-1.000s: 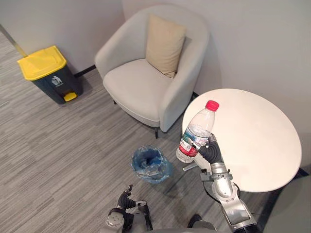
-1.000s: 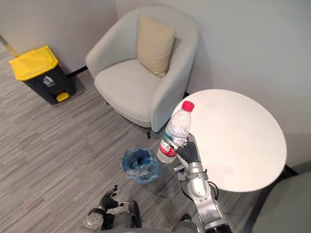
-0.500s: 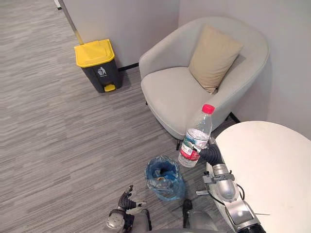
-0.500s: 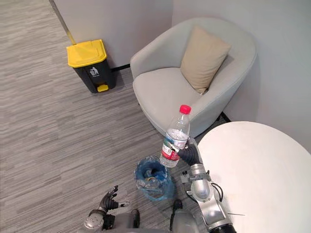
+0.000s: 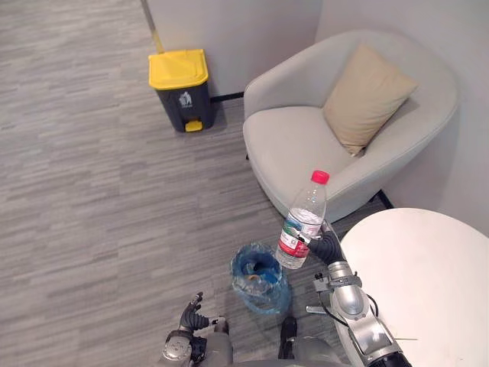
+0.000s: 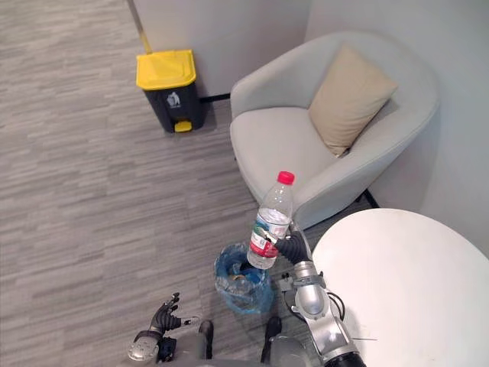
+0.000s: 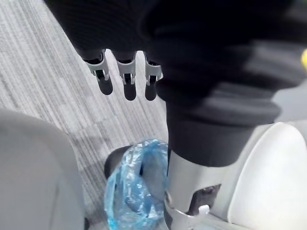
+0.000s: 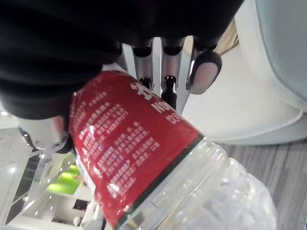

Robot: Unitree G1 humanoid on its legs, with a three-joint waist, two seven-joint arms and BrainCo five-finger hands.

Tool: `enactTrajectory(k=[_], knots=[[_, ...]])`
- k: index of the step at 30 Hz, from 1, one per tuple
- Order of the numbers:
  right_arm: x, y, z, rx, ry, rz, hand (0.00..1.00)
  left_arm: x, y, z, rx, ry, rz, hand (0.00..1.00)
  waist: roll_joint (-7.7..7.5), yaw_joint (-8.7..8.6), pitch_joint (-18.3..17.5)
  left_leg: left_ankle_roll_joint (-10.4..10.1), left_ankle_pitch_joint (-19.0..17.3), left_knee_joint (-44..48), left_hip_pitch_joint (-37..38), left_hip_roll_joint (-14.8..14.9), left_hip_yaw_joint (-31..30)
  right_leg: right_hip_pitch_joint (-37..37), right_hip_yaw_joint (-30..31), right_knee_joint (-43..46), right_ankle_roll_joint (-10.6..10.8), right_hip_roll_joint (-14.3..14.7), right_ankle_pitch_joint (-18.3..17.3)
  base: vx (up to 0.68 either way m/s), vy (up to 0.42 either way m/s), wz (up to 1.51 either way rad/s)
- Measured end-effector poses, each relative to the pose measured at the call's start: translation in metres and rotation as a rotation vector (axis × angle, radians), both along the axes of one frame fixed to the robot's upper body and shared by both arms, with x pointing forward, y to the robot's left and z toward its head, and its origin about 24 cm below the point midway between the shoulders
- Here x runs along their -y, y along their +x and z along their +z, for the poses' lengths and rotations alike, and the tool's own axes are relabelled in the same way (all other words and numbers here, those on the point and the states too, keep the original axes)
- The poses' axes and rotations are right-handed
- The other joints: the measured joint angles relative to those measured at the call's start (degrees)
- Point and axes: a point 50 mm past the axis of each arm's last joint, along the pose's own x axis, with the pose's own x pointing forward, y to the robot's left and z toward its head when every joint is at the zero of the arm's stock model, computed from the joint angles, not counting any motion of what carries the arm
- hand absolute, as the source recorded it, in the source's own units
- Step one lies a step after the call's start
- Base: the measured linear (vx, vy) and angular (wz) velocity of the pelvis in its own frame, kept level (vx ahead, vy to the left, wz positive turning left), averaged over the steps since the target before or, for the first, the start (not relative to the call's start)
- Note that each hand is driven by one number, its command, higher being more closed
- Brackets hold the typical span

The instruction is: Gather rubbish on tea table into small bin, then transfer packed bag to large trash can.

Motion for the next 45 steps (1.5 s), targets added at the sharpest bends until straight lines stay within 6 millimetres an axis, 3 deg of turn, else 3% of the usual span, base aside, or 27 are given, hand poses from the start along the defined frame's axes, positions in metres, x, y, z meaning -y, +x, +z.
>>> enactTrajectory(k=[4,7,8,10,13,15,17,19,22,32,40,41,45], knots=[[-0.017,0.024,0.02,0.073,-0.016,0.077,1.0,-0.006,0.027,0.012,0.074,0.02,0.027,0.0,0.06,0.41,5.08,0.57,-0.41,4.86,-7.89,-1.13,-0.04,-8.39,-0.48,7.6,0.37,-2.3,-2.04,-0.23,0.012,0.21],[-0.027,0.036,0.037,0.136,-0.027,0.12,1.0,-0.006,0.049,0.024,0.146,0.0,0.082,0.0,0.33,1.13,7.66,0.9,-0.25,8.98,-15.13,0.11,3.57,-15.57,-1.31,12.88,0.1,-4.14,-2.75,-0.24,0.031,0.34],[-0.043,0.053,0.073,0.271,-0.032,0.16,1.0,-0.001,0.082,0.049,0.281,-0.033,0.138,0.0,0.27,1.72,10.02,1.05,-0.2,15.23,-26.32,0.8,5.29,-26.15,-1.12,19.14,0.2,-5.74,-3.68,-0.23,0.076,0.18],[-0.048,0.061,0.091,0.336,-0.029,0.154,1.0,0.005,0.096,0.06,0.333,-0.06,0.15,0.0,0.28,1.85,11.68,1.39,-0.15,17.63,-30.62,1.58,6.07,-30.34,-0.67,21.27,0.14,-6.45,-3.77,-0.15,0.056,0.06],[-0.049,0.068,0.104,0.378,-0.031,0.145,1.0,0.006,0.108,0.072,0.397,-0.081,0.173,0.0,-0.14,2.49,13.86,2.07,-0.61,19.64,-32.79,1.62,6.89,-33.01,0.22,23.91,-0.13,-7.05,-4.5,-0.02,0.019,-0.05],[-0.05,0.077,0.125,0.461,-0.061,0.127,1.0,0.011,0.121,0.088,0.473,-0.097,0.18,0.0,-0.02,2.48,13.79,2.59,-0.69,23.98,-39.6,1.85,6.64,-39.63,0.55,27.71,-0.61,-7.12,-4.93,-0.06,-0.003,-0.02],[-0.046,0.1,0.153,0.53,-0.126,0.069,1.0,0.01,0.148,0.116,0.58,-0.107,0.18,0.0,-0.02,2.68,15.01,2.75,-0.9,27.88,-48.53,1.64,5.45,-48.02,0.42,31.76,-0.54,-7.58,-6.01,-0.09,-0.016,0.14],[-0.032,0.118,0.16,0.5,-0.193,-0.005,1.0,0.012,0.163,0.138,0.67,-0.116,0.164,0.0,0.01,3.0,16.77,2.64,-0.83,30.26,-52.93,1.28,4.17,-51.71,-0.21,34.83,-1.01,-8.44,-6.5,-0.03,-0.028,0.22],[-0.015,0.127,0.155,0.46,-0.239,-0.088,1.0,0.014,0.168,0.15,0.722,-0.134,0.164,0.0,0.02,3.14,16.83,2.48,-0.66,31.72,-56.3,0.31,3.67,-55.31,-0.04,37.69,-1.12,-9.53,-7.37,-0.01,-0.025,0.25],[0.02,0.152,0.173,0.429,-0.314,-0.281,1.0,0.011,0.178,0.178,0.85,-0.171,0.185,0.0,0.01,3.52,16.83,1.91,1.67,30.08,-63.75,0.48,3.9,-63.34,-0.39,38.67,-0.56,-10.52,-7.9,-0.01,0.001,0.1],[0.041,0.156,0.183,0.436,-0.305,-0.376,1.0,0.008,0.18,0.184,0.874,-0.171,0.183,0.0,0.02,3.18,16.82,1.81,1.73,30.22,-65.14,0.46,3.75,-64.95,-0.55,39.83,-0.81,-10.77,-8.85,-0.01,0.009,0.03],[0.042,0.156,0.183,0.437,-0.304,-0.379,0.0,0.009,0.18,0.184,0.874,-0.171,0.183,0.0,0.02,3.15,16.81,1.81,1.73,30.22,-65.15,0.38,3.75,-65.08,-0.57,40.17,-0.64,-10.97,-9.12,-0.03,0.016,0.07],[0.041,0.156,0.184,0.439,-0.303,-0.377,0.0,0.008,0.18,0.184,0.873,-0.171,0.184,0.0,0.03,3.16,16.77,1.8,1.73,30.2,-65.17,0.46,3.64,-65.14,-0.75,40.38,-0.88,-10.96,-9.28,-0.01,0.003,0.01]])
